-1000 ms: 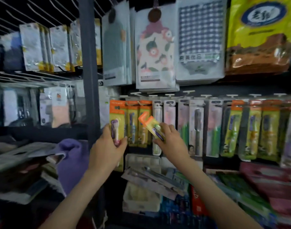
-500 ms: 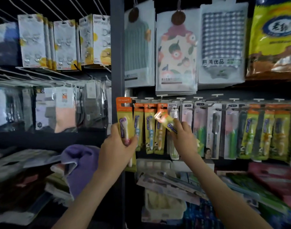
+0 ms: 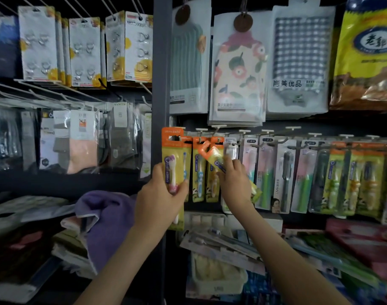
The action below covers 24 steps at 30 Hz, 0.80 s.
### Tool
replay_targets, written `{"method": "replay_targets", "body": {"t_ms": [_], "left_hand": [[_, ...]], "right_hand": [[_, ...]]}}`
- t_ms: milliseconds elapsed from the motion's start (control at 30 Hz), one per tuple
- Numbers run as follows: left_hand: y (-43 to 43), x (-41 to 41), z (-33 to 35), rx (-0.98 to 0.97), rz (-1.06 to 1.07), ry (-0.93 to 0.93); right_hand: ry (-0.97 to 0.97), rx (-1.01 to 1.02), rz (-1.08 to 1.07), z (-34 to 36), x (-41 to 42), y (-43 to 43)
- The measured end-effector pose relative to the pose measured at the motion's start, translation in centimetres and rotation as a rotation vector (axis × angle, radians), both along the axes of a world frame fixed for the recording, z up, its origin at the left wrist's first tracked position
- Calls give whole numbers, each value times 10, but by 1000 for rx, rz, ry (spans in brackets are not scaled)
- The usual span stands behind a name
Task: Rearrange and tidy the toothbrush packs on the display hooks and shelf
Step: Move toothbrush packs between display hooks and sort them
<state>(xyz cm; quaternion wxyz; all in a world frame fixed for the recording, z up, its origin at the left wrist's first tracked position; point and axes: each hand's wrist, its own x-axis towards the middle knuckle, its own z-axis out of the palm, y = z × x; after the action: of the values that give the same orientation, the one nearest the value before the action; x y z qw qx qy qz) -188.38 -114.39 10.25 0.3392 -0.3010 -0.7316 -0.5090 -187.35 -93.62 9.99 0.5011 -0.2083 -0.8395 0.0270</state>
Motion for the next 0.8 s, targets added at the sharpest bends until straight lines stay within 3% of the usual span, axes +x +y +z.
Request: {"method": "replay_targets", "body": {"t_ms": [333, 700, 800], "left_hand": [[9, -1, -8, 49, 51, 34], [21, 0, -22, -12, 77, -15], [21, 1, -31, -67, 121, -32]], "right_hand": [[64, -150, 47, 11, 2, 3], [-243, -362, 26, 32, -24, -1], [-93, -289, 130, 26, -8, -18]]}}
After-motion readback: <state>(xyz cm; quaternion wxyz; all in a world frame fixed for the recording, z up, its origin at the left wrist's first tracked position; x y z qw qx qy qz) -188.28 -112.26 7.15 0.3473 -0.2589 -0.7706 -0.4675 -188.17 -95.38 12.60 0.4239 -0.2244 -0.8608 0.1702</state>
